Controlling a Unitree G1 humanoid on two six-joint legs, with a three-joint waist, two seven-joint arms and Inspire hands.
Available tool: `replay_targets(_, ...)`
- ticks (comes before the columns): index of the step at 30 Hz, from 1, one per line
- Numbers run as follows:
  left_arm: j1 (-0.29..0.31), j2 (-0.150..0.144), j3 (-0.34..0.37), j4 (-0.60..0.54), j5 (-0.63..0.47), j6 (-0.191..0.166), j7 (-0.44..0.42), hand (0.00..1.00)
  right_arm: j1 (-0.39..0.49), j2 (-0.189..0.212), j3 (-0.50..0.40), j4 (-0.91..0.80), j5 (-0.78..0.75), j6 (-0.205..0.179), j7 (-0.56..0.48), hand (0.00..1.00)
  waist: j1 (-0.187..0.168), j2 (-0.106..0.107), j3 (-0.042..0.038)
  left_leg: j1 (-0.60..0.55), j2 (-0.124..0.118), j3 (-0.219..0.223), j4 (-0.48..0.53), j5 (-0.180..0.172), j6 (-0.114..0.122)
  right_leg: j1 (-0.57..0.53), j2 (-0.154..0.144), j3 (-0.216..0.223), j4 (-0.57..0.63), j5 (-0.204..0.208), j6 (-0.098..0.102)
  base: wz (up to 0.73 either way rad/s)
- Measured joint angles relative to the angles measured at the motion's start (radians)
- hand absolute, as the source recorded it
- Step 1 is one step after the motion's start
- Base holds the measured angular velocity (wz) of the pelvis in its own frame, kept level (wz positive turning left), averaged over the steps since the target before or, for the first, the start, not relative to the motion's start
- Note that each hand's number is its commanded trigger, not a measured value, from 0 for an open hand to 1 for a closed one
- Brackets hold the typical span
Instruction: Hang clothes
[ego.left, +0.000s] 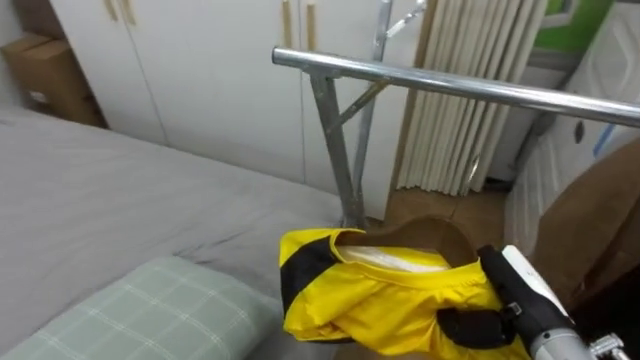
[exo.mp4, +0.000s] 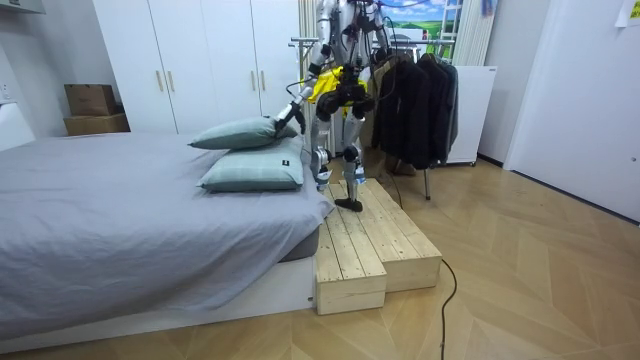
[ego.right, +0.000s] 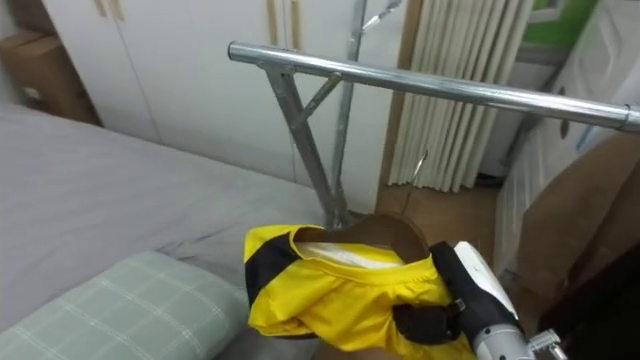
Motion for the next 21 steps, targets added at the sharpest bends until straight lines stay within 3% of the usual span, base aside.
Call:
replay_targets(5,-0.031,-0.023,-0.012,-0.021,-0.006,-0.013,0.048,0.00,0.000,-0.002,-0.075,-0.008,0.001,0.004,0.003,1.00,-0.018,0.000,0.0004,0.004,-0.029,0.019,-0.027,0.006,0.025,0.004,-0.027,0.026,-0.035,-0.005,0.024,-0.06)
replay_targets(10,-0.028,-0.023,-0.022,0.011,-0.054,-0.021,0.059,0.00,0.002,0.006,-0.102,-0.021,-0.014,0.007,0.001,1.00,0.000,0.001,0.0015,0.034,-0.030,0.085,-0.054,-0.006,0.041,0.005,-0.032,0.068,-0.042,-0.011,0.035,-0.33)
replay_targets(12,-0.028,-0.023,-0.023,0.042,-0.057,-0.027,0.063,0.00,0.002,0.021,-0.102,-0.022,-0.024,0.008,0.012,1.00,0.018,0.003,0.0051,0.052,-0.023,0.125,-0.066,-0.012,0.040,-0.002,-0.038,0.040,-0.042,-0.012,0.037,-0.60)
replay_targets(14,-0.022,-0.020,-0.018,0.090,-0.077,-0.046,0.066,0.00,-0.001,0.029,-0.093,-0.022,-0.034,0.009,0.032,1.00,0.060,0.002,0.0062,0.079,-0.019,0.187,-0.068,-0.030,0.037,-0.025,-0.072,-0.137,-0.037,-0.017,0.035,-0.87)
replay_targets(19,-0.023,-0.014,-0.002,0.149,-0.094,-0.069,0.064,0.00,-0.002,0.025,-0.093,-0.022,-0.032,0.024,0.036,1.00,0.045,0.001,0.0092,0.092,-0.016,0.209,-0.069,-0.039,0.037,-0.008,-0.064,-0.093,-0.051,-0.014,0.033,-0.22)
replay_targets(21,-0.023,-0.010,0.003,0.166,-0.094,-0.089,0.062,0.00,-0.006,0.025,-0.093,-0.022,-0.028,0.024,0.036,1.00,0.045,-0.004,0.0163,0.099,-0.016,0.209,-0.069,-0.040,0.037,0.000,-0.064,-0.093,-0.054,-0.013,0.032,-0.03)
